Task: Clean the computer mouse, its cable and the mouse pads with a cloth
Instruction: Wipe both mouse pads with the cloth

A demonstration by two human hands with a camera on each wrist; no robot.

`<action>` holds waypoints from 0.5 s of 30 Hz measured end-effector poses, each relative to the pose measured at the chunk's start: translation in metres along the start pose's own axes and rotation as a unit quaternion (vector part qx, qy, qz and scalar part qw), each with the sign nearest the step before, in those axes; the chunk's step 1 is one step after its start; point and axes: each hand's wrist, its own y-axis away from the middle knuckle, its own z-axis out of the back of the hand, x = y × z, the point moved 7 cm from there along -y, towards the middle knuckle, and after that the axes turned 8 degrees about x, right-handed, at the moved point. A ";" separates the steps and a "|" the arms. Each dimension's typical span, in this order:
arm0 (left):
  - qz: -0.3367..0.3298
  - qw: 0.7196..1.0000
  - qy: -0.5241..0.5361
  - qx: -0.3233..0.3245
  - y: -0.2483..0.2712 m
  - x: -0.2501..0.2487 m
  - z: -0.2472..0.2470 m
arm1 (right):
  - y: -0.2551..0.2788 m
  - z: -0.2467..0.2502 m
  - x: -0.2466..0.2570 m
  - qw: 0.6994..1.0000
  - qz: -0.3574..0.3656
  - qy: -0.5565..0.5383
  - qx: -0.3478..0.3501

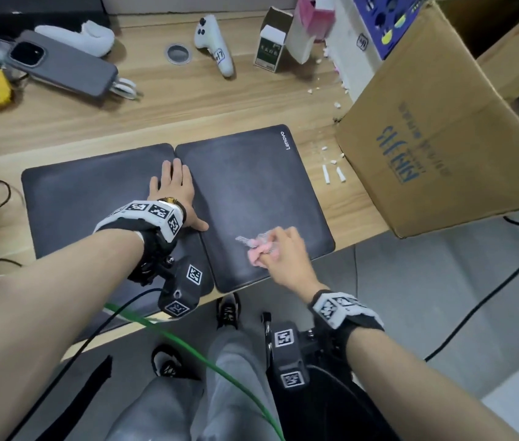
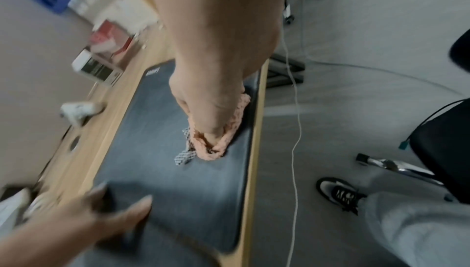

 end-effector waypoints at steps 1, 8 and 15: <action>-0.001 1.000 -0.015 -0.001 0.000 -0.001 0.002 | 0.002 0.012 -0.018 1.000 -0.023 -0.005 -0.017; -0.020 0.994 -0.104 0.006 -0.012 -0.018 0.014 | 0.004 0.049 -0.073 0.992 -0.103 -0.033 -0.062; -0.026 0.998 -0.054 0.036 -0.019 -0.019 0.017 | -0.023 0.063 -0.059 0.994 -0.095 -0.020 -0.053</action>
